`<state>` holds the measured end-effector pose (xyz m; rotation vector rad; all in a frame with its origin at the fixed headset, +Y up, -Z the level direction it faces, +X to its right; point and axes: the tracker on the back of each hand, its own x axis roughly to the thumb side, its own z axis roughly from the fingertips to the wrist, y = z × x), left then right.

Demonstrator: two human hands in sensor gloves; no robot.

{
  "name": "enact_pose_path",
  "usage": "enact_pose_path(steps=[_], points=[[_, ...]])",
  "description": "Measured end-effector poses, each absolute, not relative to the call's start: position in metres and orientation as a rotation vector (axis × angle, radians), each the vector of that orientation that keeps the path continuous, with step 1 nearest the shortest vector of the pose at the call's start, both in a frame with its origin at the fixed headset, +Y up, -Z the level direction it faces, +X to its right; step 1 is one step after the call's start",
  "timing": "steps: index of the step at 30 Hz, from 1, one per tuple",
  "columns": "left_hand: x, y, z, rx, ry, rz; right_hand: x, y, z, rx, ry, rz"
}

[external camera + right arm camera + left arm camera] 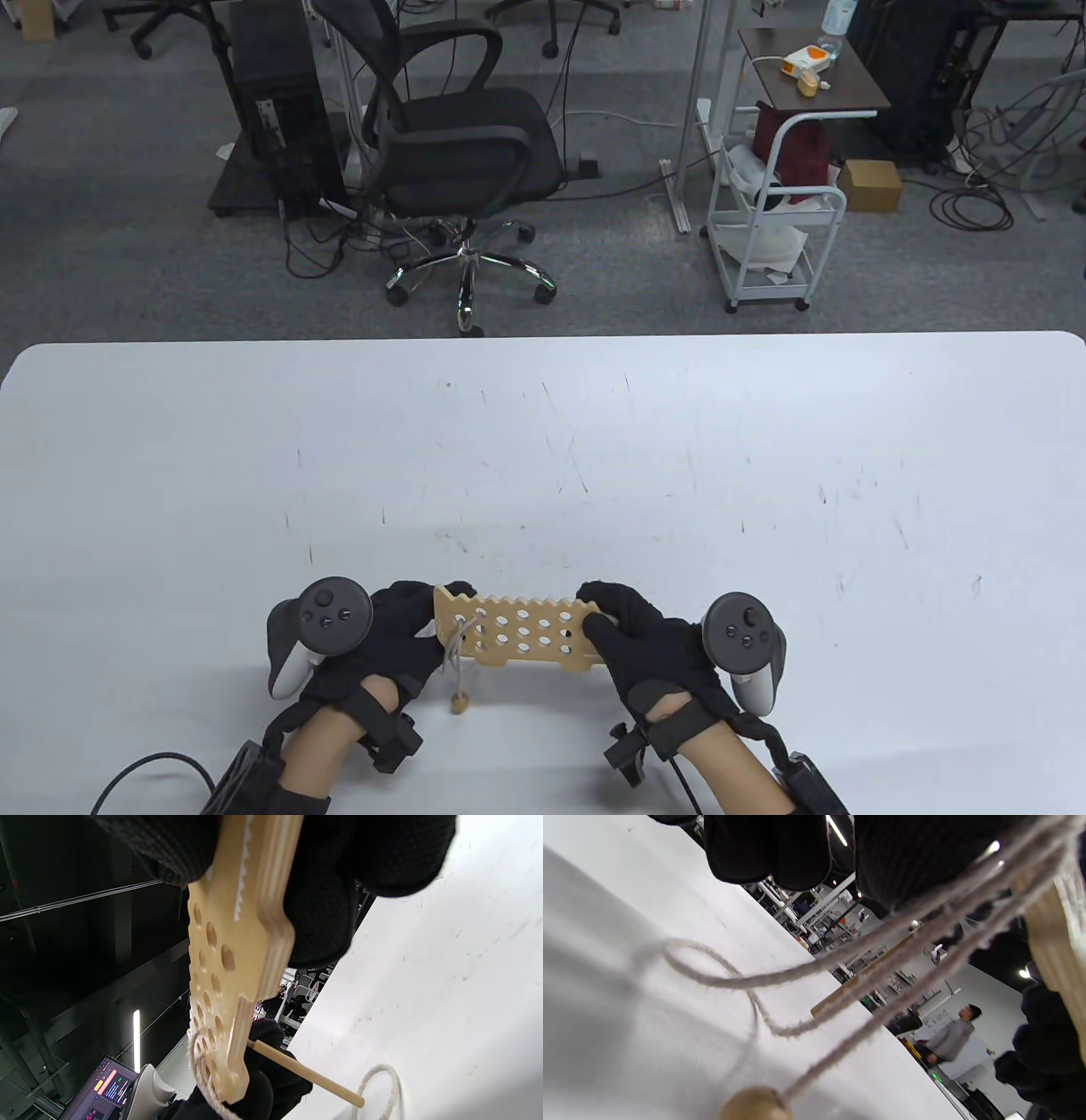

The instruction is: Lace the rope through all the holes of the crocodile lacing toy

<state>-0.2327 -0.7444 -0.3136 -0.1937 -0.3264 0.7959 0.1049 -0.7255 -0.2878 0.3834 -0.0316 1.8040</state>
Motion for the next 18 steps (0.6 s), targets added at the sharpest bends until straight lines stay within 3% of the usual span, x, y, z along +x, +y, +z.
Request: enact_pose_path(steps=[10,18], points=[[-0.226,-0.753,-0.315,-0.311,-0.388,0.914,0.102,-0.726,-0.287,0.407,-0.006,1.773],[-0.224,-0.756,-0.316,-0.324,-0.397,1.016,0.1,-0.726,-0.287,0.42,0.011,1.752]])
